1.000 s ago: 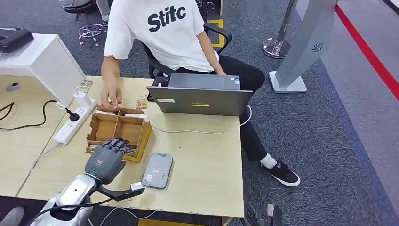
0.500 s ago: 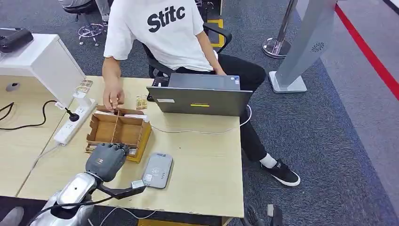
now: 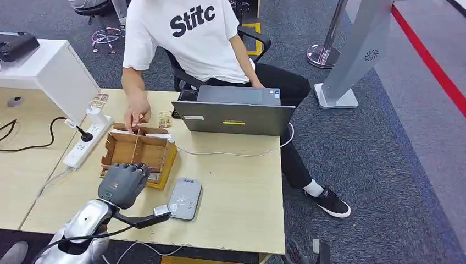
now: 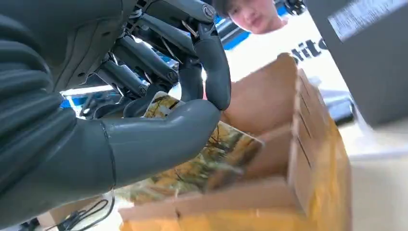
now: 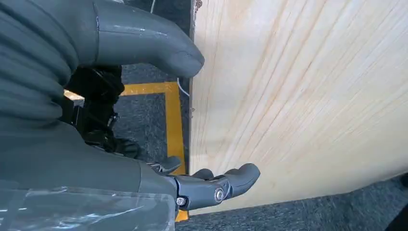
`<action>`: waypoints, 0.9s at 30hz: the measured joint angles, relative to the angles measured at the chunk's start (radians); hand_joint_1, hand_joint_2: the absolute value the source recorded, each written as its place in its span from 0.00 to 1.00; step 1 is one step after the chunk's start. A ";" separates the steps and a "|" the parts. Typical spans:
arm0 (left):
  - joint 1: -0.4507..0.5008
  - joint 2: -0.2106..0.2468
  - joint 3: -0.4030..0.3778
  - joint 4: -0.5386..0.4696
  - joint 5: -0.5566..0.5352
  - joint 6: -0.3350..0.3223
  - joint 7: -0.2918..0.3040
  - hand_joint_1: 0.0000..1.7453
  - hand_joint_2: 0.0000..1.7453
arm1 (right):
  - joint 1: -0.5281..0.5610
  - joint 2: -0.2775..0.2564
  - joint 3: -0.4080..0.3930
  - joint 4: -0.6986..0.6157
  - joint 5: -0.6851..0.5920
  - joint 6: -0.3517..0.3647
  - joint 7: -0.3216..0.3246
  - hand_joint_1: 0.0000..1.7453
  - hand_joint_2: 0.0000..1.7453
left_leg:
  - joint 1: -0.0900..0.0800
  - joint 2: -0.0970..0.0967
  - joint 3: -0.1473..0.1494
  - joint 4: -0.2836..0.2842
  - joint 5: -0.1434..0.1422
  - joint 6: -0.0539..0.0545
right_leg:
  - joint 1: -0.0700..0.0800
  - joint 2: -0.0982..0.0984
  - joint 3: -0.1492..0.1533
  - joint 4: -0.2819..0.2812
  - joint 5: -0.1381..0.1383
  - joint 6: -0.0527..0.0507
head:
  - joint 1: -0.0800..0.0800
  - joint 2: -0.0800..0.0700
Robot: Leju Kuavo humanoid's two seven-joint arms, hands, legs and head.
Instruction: Pass the card to the sensor for recognition and then transmit it.
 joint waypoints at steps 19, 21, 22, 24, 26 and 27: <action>0.004 -0.027 0.100 -0.182 0.088 0.042 0.011 1.00 1.00 | 0.002 0.000 0.000 0.003 -0.008 -0.002 -0.004 0.00 1.00 | 0.000 0.000 0.000 0.000 0.000 0.000 | 0.000 0.000 0.000 0.000 0.000 0.000 | 0.000 0.000; 0.004 -0.027 0.107 -0.193 0.090 0.042 0.011 1.00 1.00 | 0.002 0.000 0.000 0.004 -0.008 -0.002 -0.003 0.00 1.00 | 0.000 0.000 0.000 0.000 0.000 0.000 | 0.000 0.000 0.000 0.000 0.000 0.000 | 0.000 0.000; 0.004 -0.027 0.110 -0.196 0.091 0.042 0.011 1.00 1.00 | 0.002 0.000 0.000 0.005 -0.008 -0.001 -0.004 0.00 1.00 | 0.000 0.000 0.000 0.000 0.000 0.000 | 0.000 0.000 0.000 0.000 0.000 0.000 | 0.000 0.000; 0.004 -0.028 0.113 -0.201 0.092 0.043 0.011 1.00 1.00 | 0.002 0.000 0.000 0.005 -0.008 -0.002 -0.004 0.00 1.00 | 0.000 0.000 0.000 0.000 0.000 0.000 | 0.000 0.000 0.000 0.000 0.000 0.000 | 0.000 0.000; 0.004 -0.030 0.118 -0.204 0.092 0.043 0.011 1.00 1.00 | 0.002 0.000 0.000 0.005 -0.008 -0.002 -0.004 0.00 1.00 | 0.000 0.000 0.000 0.000 0.000 0.000 | 0.000 0.000 0.000 0.000 0.000 0.000 | 0.000 0.000; 0.004 -0.031 0.119 -0.204 0.092 0.043 0.011 1.00 1.00 | 0.002 0.000 0.000 0.005 -0.008 -0.001 -0.004 0.00 1.00 | 0.000 0.000 0.000 0.000 0.000 0.000 | 0.000 0.000 0.000 0.000 0.000 0.000 | 0.000 0.000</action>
